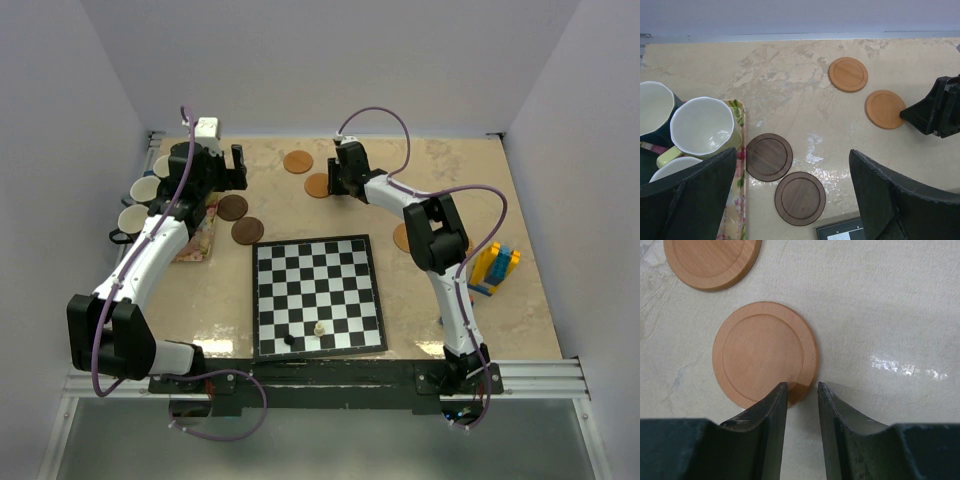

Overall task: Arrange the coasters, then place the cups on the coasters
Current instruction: Move the coaster to the center of the board.

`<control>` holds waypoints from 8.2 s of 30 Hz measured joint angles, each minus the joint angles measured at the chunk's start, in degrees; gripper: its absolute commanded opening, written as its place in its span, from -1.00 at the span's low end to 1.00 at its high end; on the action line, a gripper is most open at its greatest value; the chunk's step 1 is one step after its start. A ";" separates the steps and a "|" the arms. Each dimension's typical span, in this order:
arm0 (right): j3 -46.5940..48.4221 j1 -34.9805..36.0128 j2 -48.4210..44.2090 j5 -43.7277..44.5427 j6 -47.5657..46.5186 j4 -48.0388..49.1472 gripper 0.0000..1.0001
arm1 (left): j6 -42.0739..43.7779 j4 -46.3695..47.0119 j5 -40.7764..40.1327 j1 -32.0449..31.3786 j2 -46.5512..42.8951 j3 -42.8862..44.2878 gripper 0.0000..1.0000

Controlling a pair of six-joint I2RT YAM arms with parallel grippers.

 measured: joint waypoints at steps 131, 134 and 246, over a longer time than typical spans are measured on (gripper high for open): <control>2.84 5.16 3.08 7.10 -10.08 1.84 0.35 | -0.09 -0.04 0.24 0.00 0.76 0.00 1.00; 2.97 5.11 3.19 7.10 -10.08 1.92 0.35 | -0.09 -0.04 0.24 0.00 0.76 0.00 1.00; -23.37 4.74 -16.17 3.02 1.36 0.68 0.15 | -1.05 -0.02 0.83 0.00 0.76 0.00 1.00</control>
